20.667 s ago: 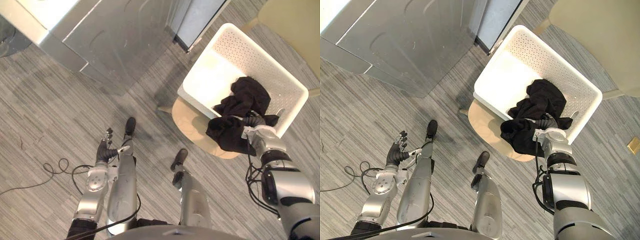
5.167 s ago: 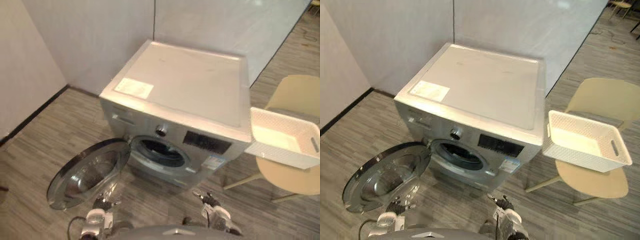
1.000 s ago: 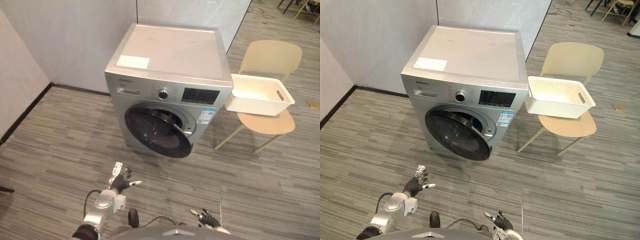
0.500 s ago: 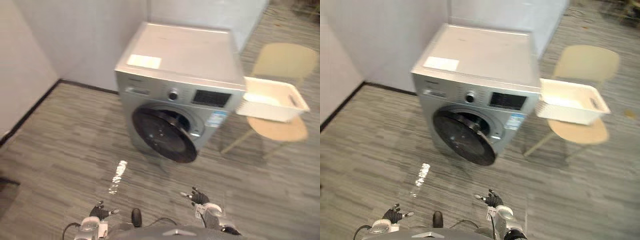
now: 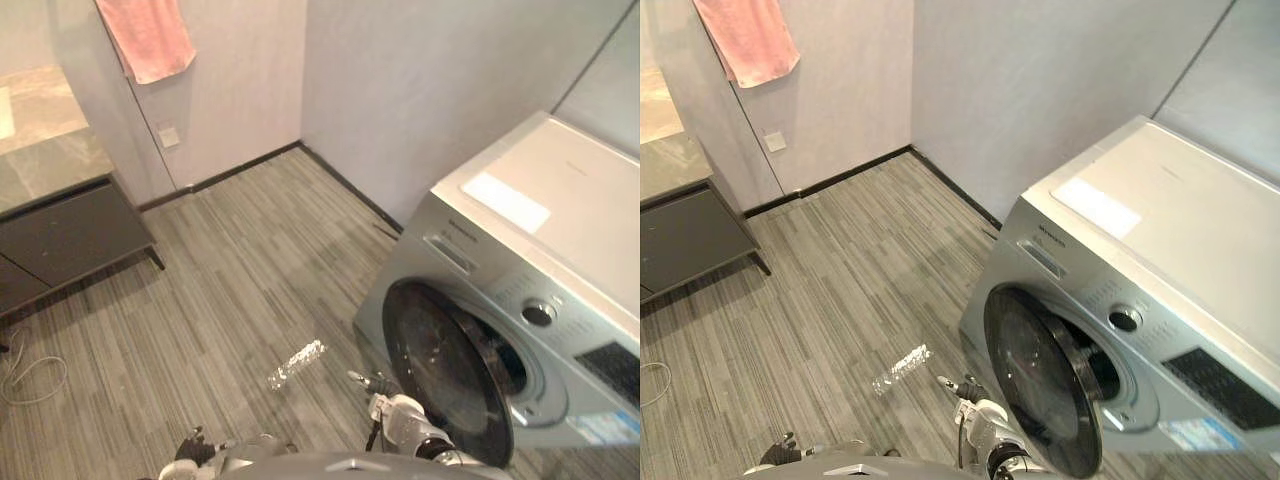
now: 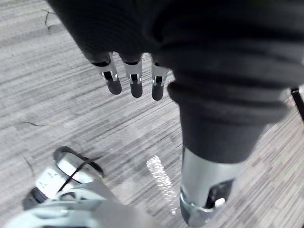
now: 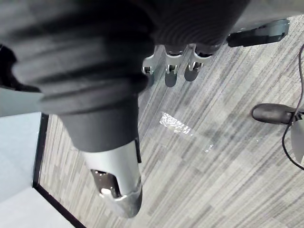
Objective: Pick up the laundry basket with both hands and put the clothes into the washing machine.
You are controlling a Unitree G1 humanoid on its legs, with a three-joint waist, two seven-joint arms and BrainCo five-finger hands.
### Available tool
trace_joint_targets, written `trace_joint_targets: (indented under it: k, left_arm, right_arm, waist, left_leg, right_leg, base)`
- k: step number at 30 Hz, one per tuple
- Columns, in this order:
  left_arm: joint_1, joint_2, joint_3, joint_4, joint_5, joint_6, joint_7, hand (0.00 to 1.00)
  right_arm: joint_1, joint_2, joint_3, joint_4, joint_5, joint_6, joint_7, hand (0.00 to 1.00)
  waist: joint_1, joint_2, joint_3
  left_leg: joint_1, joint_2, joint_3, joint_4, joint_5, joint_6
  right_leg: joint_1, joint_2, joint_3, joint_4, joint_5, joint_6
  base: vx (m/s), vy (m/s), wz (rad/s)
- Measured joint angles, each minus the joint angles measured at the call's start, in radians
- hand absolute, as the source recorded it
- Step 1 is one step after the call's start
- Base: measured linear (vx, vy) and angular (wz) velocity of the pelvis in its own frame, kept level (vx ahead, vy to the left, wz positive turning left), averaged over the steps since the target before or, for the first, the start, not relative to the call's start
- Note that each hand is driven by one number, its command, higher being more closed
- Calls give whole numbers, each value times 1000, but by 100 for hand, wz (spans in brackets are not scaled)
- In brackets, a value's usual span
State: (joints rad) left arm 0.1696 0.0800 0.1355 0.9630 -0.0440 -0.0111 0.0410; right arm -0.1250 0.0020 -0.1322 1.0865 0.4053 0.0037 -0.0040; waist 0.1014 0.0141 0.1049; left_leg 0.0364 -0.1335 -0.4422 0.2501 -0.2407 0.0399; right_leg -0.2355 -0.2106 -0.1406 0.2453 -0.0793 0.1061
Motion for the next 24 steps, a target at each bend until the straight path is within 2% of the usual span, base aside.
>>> trace_joint_targets:
  k: [1, 2, 3, 4, 5, 6, 7, 9, 11, 14, 15, 18, 19, 24]
  left_arm:
    - [-2, 5, 21, -6, -3, -2, 0, 0]
    - [1, 5, 34, 1, -3, -5, 4, 0]
    - [-15, -23, 44, 4, -13, -9, 4, 0]
    - [-18, -35, 46, -2, -16, -16, 4, 0]
    - [-18, -54, 51, -2, -24, -23, 5, 0]
    - [-18, -62, 51, -2, -27, -24, 5, 0]
    - [-17, -79, 49, -1, -31, -24, 1, 0]
    - [-16, -94, 28, -11, -31, -26, -2, 0]
    - [-17, -94, -1, -20, -33, -26, -4, 0]
    - [-8, -90, -40, -77, -58, -29, -3, 0]
    - [-7, -88, -55, -93, -79, -31, -2, 0]
    - [0, -88, -80, -125, -110, -32, -1, 0]
    - [-1, -90, -83, -132, -110, -33, -1, 0]
    - [15, -89, -51, -124, -110, -32, 2, 0]
  right_arm:
    - [30, 5, -34, -6, 31, -1, -13, 0]
    - [43, 4, -54, -7, 41, -2, -22, 0]
    - [47, -18, -122, -5, 65, -3, -33, 0]
    - [47, -36, -171, -5, 82, -4, -36, 0]
    - [47, -69, -219, -4, 110, 6, -38, 0]
    - [47, -75, -230, -2, 116, 24, -26, 0]
    - [44, -70, -292, -5, 151, 20, -30, 0]
    - [23, -72, -384, -7, 207, 36, -29, 0]
    - [0, -92, -450, -12, 250, 59, -33, 0]
    - [-7, -160, -510, -122, 291, 156, -74, 0]
    - [-7, -176, -518, -128, 297, 201, -89, 0]
    - [-5, -191, -551, -129, 297, 226, -121, 0]
    - [1, -197, -550, -128, 297, 230, -142, 0]
    - [45, -263, -549, -95, 303, 229, -159, 0]
  waist:
    - [-14, -33, -26]
    - [-19, -42, -39]
    - [-27, 9, -45]
    - [-42, 19, -50]
    - [-44, 32, -55]
    - [-42, 44, -59]
    - [-45, 59, -67]
    - [-45, 66, -71]
    - [-48, 65, -71]
    - [-51, 65, -70]
    - [-54, 64, -70]
    - [-68, 64, -69]
    - [-73, 65, -69]
    - [-82, 66, -70]
  left_leg:
    - [-5, -2, -15, 32, -35, -29]
    - [-9, 5, -4, 44, -49, -40]
    - [-26, 51, 29, 60, -46, -60]
    - [-18, 69, 49, 44, -27, -88]
    - [2, 93, 71, 3, -6, -104]
    - [10, 103, 77, -12, 6, -115]
    - [20, 115, 90, -34, 32, -123]
    - [27, 117, 121, -49, 62, -125]
    - [28, 115, 145, -51, 64, -124]
    - [6, 103, 163, -50, 64, -124]
    - [1, 101, 180, -49, 63, -123]
    - [3, 100, 192, -50, 43, -91]
    - [3, 101, 192, -51, 30, -74]
    - [9, 89, 189, -52, 29, -72]
  right_leg:
    - [23, 6, -41, -48, 97, -31]
    - [31, 4, -56, -48, 128, 15]
    - [26, 29, -105, -9, 122, -19]
    - [27, 29, -116, 9, 95, -33]
    - [27, 34, -128, 34, 69, -51]
    - [26, 38, -131, 45, 63, -60]
    - [27, 41, -135, 60, 56, -69]
    - [28, 41, -130, 66, 46, -70]
    - [22, 41, -119, 72, 25, -64]
    - [-13, 37, -93, 79, 17, -52]
    - [-19, 37, -89, 76, 14, -48]
    - [-14, 35, -82, 69, -19, -39]
    - [-13, 38, -76, 67, -33, -25]
    - [-3, 42, -54, 43, -35, -25]
  base:
    - [390, -314, 66]
    - [544, -431, 76]
    - [388, -294, 68]
    - [442, -330, 60]
    - [283, -210, 40]
    - [312, -236, 24]
    - [218, -150, 16]
    - [240, -112, 5]
    - [185, -41, -13]
    - [114, 18, -17]
    - [89, 35, -14]
    - [76, 34, -1]
    - [72, 37, 9]
    - [60, 46, -6]
